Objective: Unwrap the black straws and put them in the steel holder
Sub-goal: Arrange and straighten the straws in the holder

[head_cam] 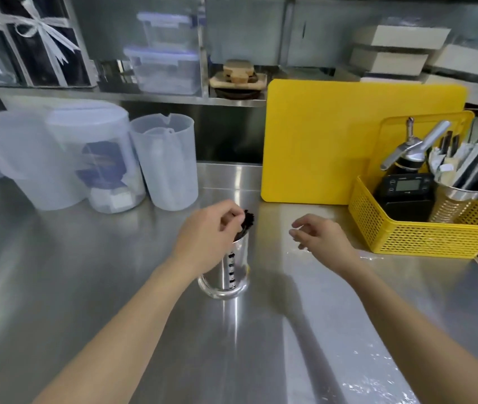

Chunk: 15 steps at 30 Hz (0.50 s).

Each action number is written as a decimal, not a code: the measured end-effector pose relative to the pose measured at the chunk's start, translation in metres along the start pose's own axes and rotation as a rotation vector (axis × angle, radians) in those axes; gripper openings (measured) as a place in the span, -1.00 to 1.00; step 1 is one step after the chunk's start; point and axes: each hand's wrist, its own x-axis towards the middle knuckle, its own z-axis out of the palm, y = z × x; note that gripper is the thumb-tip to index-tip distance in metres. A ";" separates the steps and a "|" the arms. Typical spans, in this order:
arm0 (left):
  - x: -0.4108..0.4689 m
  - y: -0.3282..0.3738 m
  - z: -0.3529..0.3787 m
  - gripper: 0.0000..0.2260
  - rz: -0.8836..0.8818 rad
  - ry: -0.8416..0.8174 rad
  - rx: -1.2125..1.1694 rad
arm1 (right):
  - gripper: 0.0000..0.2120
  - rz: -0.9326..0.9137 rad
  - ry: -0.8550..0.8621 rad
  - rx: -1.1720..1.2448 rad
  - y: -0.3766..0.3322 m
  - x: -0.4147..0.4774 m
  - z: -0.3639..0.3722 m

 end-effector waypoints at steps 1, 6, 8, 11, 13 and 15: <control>0.000 -0.006 -0.007 -0.90 -0.002 0.036 -0.005 | -0.91 -0.021 0.017 0.043 -0.008 -0.001 0.008; 0.002 -0.041 -0.027 -0.87 -0.034 0.052 0.038 | -0.94 -0.079 0.019 0.154 -0.037 -0.003 0.040; 0.004 -0.052 -0.029 -0.91 -0.053 0.019 0.054 | -0.93 -0.077 0.023 0.150 -0.042 -0.002 0.048; 0.008 -0.060 -0.028 -0.93 -0.042 -0.037 0.057 | -0.93 -0.068 0.058 0.168 -0.045 -0.003 0.055; 0.012 -0.062 -0.026 -0.92 -0.020 -0.067 0.052 | -0.89 -0.065 0.085 0.194 -0.045 -0.005 0.057; 0.017 -0.062 -0.023 -0.92 0.000 -0.090 0.046 | -0.82 -0.076 0.091 0.201 -0.046 -0.006 0.057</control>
